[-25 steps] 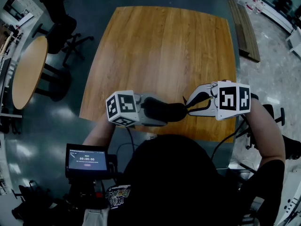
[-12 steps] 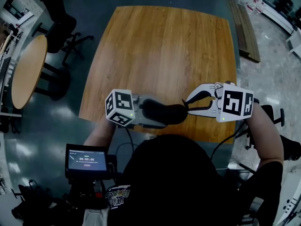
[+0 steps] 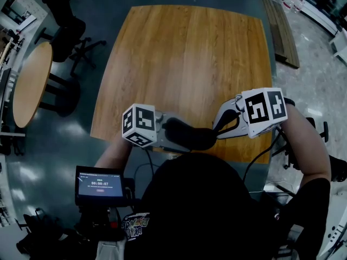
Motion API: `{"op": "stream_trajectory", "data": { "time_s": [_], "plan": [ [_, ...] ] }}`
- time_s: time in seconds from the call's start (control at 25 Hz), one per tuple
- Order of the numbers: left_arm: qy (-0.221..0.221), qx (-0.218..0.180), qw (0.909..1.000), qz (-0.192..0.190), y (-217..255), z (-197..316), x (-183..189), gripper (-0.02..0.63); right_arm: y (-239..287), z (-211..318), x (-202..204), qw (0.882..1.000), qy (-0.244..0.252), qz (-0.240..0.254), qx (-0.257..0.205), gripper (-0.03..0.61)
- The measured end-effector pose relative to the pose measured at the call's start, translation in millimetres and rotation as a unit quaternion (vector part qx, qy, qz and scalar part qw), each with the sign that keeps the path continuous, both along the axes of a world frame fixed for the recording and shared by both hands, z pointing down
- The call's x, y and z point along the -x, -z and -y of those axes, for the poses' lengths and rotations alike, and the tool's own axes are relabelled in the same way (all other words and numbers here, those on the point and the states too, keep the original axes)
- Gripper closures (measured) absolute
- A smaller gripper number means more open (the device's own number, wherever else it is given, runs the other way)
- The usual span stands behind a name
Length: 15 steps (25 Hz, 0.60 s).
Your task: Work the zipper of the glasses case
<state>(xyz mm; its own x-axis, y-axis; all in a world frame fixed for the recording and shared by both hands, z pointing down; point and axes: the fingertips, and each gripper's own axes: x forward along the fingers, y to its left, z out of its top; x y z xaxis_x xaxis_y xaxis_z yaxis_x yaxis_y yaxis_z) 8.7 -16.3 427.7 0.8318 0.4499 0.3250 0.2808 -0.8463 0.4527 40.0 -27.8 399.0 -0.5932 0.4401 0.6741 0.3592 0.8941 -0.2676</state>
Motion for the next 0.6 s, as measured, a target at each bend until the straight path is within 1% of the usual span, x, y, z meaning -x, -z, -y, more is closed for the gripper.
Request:
{"op": "stream_trajectory", "data": {
  "time_s": [0.08, 0.12, 0.2, 0.24, 0.28, 0.36, 0.48, 0.6],
  "plan": [
    [-0.001, 0.004, 1.0, -0.005, 2.7, -0.9, -0.2, 0.35, 2.7, 2.1, -0.5, 0.999, -0.007, 0.014, 0.028, 0.546],
    [0.0, 0.014, 0.9998, -0.012, 5.7, -0.8, 0.2, 0.348, 6.0, 4.8, 0.1, 0.999, -0.015, 0.027, 0.033, 0.548],
    [0.005, 0.048, 0.9981, -0.038, 14.6, -0.7, 1.7, 0.347, 16.9, 12.0, 3.2, 0.997, -0.035, 0.064, 0.04, 0.551],
    [0.007, 0.068, 0.9962, -0.054, 20.1, -1.2, 1.9, 0.344, 24.7, 15.4, 5.9, 0.994, -0.045, 0.086, 0.045, 0.569],
    [0.009, 0.085, 0.9939, -0.07, 25.2, -2.0, 1.1, 0.344, 32.6, 18.3, 8.6, 0.992, -0.053, 0.105, 0.046, 0.571],
    [0.007, 0.098, 0.9915, -0.084, 29.4, -4.5, -3.1, 0.344, 44.0, 22.9, 12.2, 0.989, -0.061, 0.13, 0.032, 0.572],
    [-0.026, 0.117, 0.9883, -0.095, 35.6, -16.0, -10.7, 0.336, 54.5, 25.9, 18.7, 0.985, -0.07, 0.156, 0.009, 0.574],
    [-0.043, 0.126, 0.9827, -0.128, 58.4, -20.1, -22.7, 0.339, 61.9, 25.2, 27.0, 0.983, -0.081, 0.165, -0.008, 0.574]
  ]
}}
